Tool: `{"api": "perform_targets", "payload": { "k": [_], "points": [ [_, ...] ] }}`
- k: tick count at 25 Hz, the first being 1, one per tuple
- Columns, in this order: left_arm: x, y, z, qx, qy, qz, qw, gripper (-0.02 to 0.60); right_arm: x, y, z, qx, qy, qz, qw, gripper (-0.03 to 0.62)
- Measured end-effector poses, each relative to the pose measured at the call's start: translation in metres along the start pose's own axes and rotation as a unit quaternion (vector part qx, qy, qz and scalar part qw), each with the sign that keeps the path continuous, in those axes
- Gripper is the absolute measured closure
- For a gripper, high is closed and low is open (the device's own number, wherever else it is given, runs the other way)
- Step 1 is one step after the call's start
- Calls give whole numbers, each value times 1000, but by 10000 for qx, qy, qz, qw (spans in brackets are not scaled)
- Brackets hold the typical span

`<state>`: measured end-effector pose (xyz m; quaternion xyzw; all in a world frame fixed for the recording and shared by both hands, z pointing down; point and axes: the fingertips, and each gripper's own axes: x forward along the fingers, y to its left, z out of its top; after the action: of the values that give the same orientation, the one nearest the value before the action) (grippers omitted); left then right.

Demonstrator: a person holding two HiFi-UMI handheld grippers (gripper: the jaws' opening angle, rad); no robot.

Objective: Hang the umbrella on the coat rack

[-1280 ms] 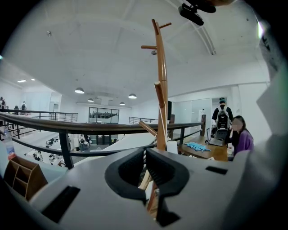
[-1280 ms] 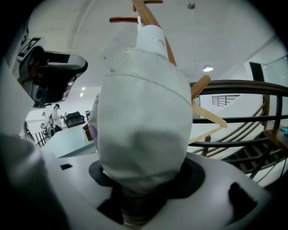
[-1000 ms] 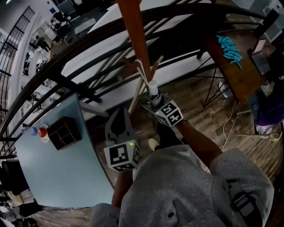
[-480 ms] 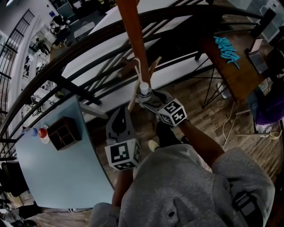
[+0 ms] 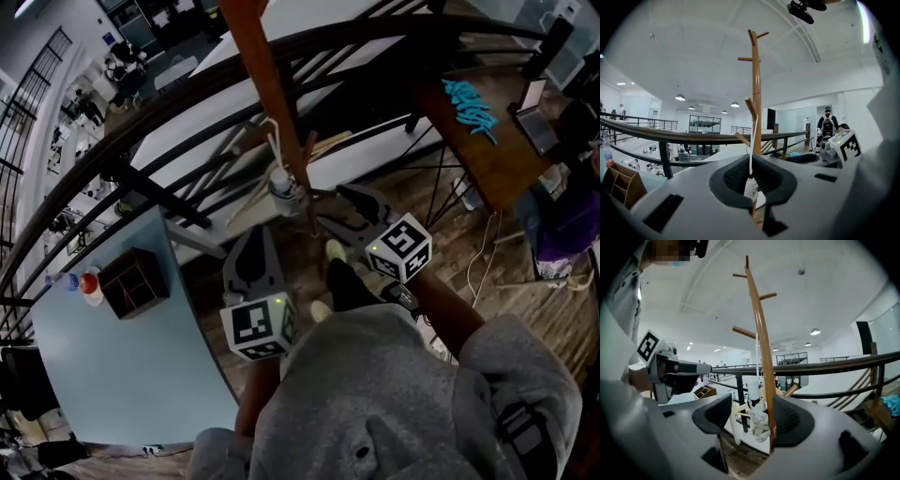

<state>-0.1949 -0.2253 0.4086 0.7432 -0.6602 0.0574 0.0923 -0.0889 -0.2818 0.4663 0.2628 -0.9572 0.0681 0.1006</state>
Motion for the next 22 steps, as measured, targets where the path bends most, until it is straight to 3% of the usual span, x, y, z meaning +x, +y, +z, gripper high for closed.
{"api": "perform_targets", "payload": {
  "k": [4, 8, 22],
  "points": [
    [-5, -12, 4, 11, -62, -132, 9999, 555, -22, 13, 28, -54, -230, -143, 9996, 389],
    [-11, -27, 7, 42, -64, -206, 9998, 555, -41, 23, 45, -173, -286, -340, 9989, 533],
    [-37, -118, 24, 111, -162, -386, 9991, 557, -132, 35, 76, -289, -523, -307, 9977, 557]
  ]
}}
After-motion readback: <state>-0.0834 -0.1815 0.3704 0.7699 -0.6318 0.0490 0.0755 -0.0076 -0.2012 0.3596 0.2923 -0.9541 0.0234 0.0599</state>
